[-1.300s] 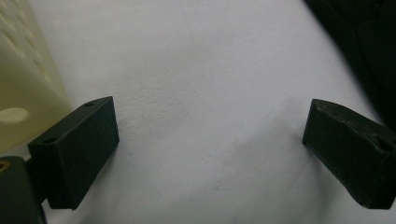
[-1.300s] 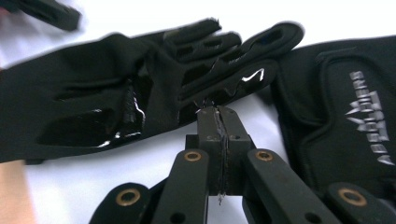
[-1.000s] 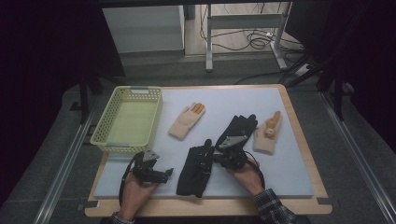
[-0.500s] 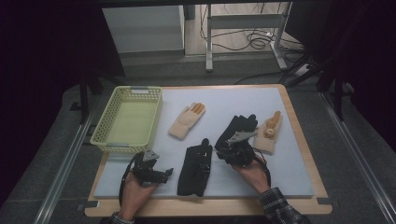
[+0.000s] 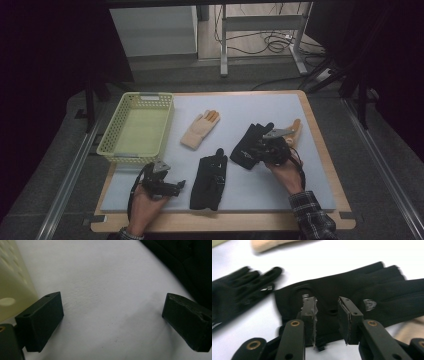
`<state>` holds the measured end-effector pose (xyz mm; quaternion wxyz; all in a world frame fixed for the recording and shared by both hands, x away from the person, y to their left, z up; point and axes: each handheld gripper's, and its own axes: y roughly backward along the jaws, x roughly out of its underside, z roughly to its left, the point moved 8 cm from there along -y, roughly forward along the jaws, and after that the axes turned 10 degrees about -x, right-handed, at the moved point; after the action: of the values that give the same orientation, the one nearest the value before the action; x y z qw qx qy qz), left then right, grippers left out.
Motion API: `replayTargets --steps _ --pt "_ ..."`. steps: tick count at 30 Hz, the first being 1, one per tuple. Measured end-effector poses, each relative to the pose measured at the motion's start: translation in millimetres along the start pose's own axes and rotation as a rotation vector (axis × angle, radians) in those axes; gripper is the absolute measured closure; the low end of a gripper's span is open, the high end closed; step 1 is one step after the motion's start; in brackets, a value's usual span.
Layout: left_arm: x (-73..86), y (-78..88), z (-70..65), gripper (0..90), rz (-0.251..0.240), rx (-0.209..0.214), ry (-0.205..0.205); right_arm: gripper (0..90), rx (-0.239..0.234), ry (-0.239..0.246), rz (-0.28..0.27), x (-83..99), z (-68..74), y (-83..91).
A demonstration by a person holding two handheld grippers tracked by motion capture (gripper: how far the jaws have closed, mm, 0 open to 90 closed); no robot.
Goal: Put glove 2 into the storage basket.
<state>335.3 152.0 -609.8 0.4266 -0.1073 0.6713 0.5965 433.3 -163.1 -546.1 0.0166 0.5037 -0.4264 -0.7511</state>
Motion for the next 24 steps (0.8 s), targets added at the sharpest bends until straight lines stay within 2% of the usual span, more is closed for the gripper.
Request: replayTargets --steps 2,3,7,8,16,20,22,23,24 --pt "0.0 0.0 0.0 4.1 0.000 0.000 0.000 65.4 0.011 0.000 0.002 -1.0 -4.9 -0.9" --pt "0.1 0.1 0.0 4.1 0.001 0.001 -0.001 63.6 0.033 -0.005 0.006 -3.5 -13.8 -3.3" --pt "0.0 0.0 0.0 4.1 0.000 0.000 0.000 60.2 0.055 -0.014 0.005 -7.1 -23.9 -7.1" --pt "0.0 0.0 0.0 4.1 0.000 0.000 0.000 55.9 0.067 -0.027 0.011 -9.2 -31.3 -11.0" --pt "0.0 0.0 0.1 4.1 0.000 0.000 0.000 38.0 0.086 -0.056 0.034 -9.5 -51.6 -27.7" --pt "0.0 0.0 0.0 4.1 0.000 0.000 0.000 35.7 0.094 -0.051 0.037 -11.1 -53.7 -32.5" --pt "0.0 0.0 0.0 4.1 0.000 0.000 0.000 35.9 0.116 -0.033 0.058 -10.8 -55.8 -37.8" --pt "0.0 0.0 0.0 4.1 0.000 0.000 0.000 38.5 0.131 -0.010 0.084 -9.0 -56.2 -42.9" --pt "0.0 0.0 0.0 4.1 -0.001 0.000 0.000 41.3 0.132 -0.001 0.087 -8.9 -55.6 -43.9"
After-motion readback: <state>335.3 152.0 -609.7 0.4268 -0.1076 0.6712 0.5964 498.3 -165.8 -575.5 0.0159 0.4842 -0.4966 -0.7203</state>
